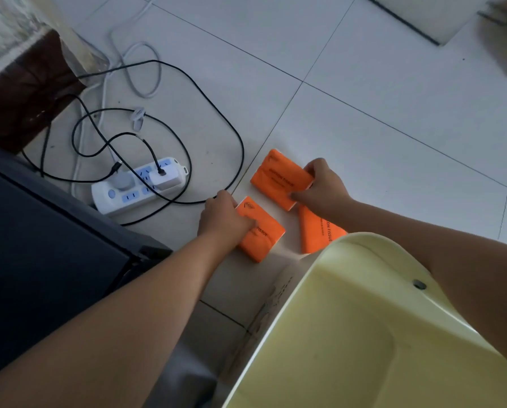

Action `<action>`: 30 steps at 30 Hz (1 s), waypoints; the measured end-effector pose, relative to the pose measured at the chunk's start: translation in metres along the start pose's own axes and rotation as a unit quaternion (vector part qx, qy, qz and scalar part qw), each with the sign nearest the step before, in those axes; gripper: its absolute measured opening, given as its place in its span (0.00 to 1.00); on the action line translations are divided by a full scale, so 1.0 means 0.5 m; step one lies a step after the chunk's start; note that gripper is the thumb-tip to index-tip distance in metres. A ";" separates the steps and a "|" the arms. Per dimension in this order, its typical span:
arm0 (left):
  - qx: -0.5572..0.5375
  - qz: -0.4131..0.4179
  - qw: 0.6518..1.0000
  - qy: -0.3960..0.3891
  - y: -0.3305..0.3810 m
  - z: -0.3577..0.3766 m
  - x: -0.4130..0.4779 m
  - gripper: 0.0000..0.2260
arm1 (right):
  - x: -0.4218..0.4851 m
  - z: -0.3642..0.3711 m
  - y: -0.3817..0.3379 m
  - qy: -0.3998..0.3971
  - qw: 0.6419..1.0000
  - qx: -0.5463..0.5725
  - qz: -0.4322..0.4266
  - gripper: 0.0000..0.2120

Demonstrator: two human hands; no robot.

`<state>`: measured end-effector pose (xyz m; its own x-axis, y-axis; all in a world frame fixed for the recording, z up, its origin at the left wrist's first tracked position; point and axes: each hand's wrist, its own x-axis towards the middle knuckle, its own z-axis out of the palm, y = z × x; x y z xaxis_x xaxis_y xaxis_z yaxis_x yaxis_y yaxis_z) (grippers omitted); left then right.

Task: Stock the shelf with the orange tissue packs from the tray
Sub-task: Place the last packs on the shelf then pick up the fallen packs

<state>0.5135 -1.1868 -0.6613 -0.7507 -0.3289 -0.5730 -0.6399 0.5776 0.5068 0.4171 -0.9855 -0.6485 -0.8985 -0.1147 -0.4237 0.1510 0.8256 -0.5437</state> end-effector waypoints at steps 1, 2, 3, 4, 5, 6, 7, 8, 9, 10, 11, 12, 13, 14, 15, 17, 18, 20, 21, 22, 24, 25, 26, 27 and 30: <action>-0.030 -0.002 1.000 0.001 -0.003 -0.006 0.004 0.23 | 0.003 -0.003 -0.002 -0.001 1.000 0.024 -0.017 0.23; -0.054 -0.012 0.998 -0.011 -0.006 -0.012 0.006 0.23 | 0.005 -0.008 -0.004 -0.003 0.998 0.049 -0.025 0.22; -0.079 -0.027 0.996 -0.027 -0.008 -0.016 0.009 0.26 | 0.007 -0.013 -0.007 -0.001 0.997 0.072 -0.027 0.20; -0.112 -0.048 0.992 -0.045 -0.010 -0.020 0.009 0.30 | 0.009 -0.018 -0.010 0.000 0.996 0.088 -0.026 0.20; -0.151 -0.068 0.984 -0.059 -0.012 -0.022 0.011 0.32 | 0.011 -0.022 -0.011 -0.001 0.994 0.102 -0.026 0.19; -0.184 -0.088 0.976 -0.070 -0.016 -0.021 0.014 0.31 | 0.014 -0.028 -0.011 -0.004 0.993 0.113 -0.027 0.19; -0.213 -0.098 0.969 -0.081 -0.018 -0.021 0.015 0.27 | 0.016 -0.033 -0.011 -0.010 0.992 0.122 -0.028 0.18; -0.233 -0.104 0.963 -0.087 -0.018 -0.022 0.014 0.21 | 0.016 -0.040 -0.014 -0.018 0.991 0.130 -0.031 0.18; -0.254 -0.106 0.957 -0.091 -0.017 -0.024 0.012 0.17 | 0.016 -0.045 -0.016 -0.023 0.989 0.140 -0.034 0.17; -0.273 -0.109 0.951 -0.096 -0.014 -0.028 0.010 0.17 | 0.015 -0.051 -0.020 -0.025 0.987 0.152 -0.037 0.17; -0.290 -0.108 0.945 -0.101 -0.008 -0.033 0.009 0.18 | 0.013 -0.057 -0.024 -0.027 0.985 0.167 -0.041 0.17; -0.302 -0.104 0.942 -0.106 -0.002 -0.041 0.003 0.17 | 0.009 -0.064 -0.031 -0.030 0.982 0.181 -0.046 0.17; -0.312 -0.103 0.938 -0.107 0.006 -0.052 -0.004 0.15 | 0.005 -0.072 -0.041 -0.034 0.979 0.195 -0.051 0.16; -0.325 -0.104 0.934 -0.106 0.013 -0.064 -0.012 0.13 | 0.000 -0.083 -0.053 -0.035 0.976 0.207 -0.058 0.16; -0.337 -0.105 0.930 -0.103 0.021 -0.078 -0.023 0.12 | -0.006 -0.094 -0.067 -0.037 0.973 0.216 -0.066 0.16; -0.346 -0.097 0.929 -0.090 0.034 -0.104 -0.047 0.11 | -0.018 -0.124 -0.096 -0.040 0.970 0.226 -0.085 0.15; -0.351 -0.090 0.928 -0.081 0.039 -0.117 -0.059 0.11 | -0.025 -0.143 -0.109 -0.040 0.968 0.227 -0.094 0.15; -0.356 -0.075 0.929 -0.068 0.057 -0.145 -0.092 0.11 | -0.045 -0.187 -0.132 -0.036 0.965 0.234 -0.110 0.16; -0.360 -0.068 0.929 -0.058 0.071 -0.164 -0.112 0.11 | -0.059 -0.210 -0.144 -0.032 0.963 0.238 -0.118 0.16; -0.372 -0.064 0.925 -0.048 0.084 -0.183 -0.130 0.11 | -0.078 -0.233 -0.158 -0.028 0.962 0.242 -0.127 0.15; -0.399 -0.056 0.914 -0.037 0.109 -0.230 -0.179 0.08 | -0.127 -0.276 -0.187 -0.017 0.955 0.258 -0.145 0.15; -0.404 -0.049 0.913 -0.035 0.122 -0.255 -0.208 0.08 | -0.155 -0.297 -0.204 -0.010 0.950 0.270 -0.154 0.15; -0.406 -0.039 0.913 -0.033 0.132 -0.280 -0.239 0.08 | -0.184 -0.319 -0.221 -0.003 0.945 0.282 -0.166 0.16; -0.406 -0.027 0.913 -0.032 0.140 -0.304 -0.274 0.08 | -0.215 -0.340 -0.237 0.000 0.939 0.294 -0.178 0.16; -0.401 0.004 0.916 -0.020 0.157 -0.376 -0.389 0.11 | -0.317 -0.401 -0.298 -0.001 0.926 0.310 -0.216 0.16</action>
<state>0.5783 -1.2181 -0.3892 -0.7599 -0.2907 -0.5814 -0.5606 -0.1599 0.8125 0.4543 -0.9794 -0.3549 -0.9297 -0.3617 -0.0703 -0.0144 0.2264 -0.9739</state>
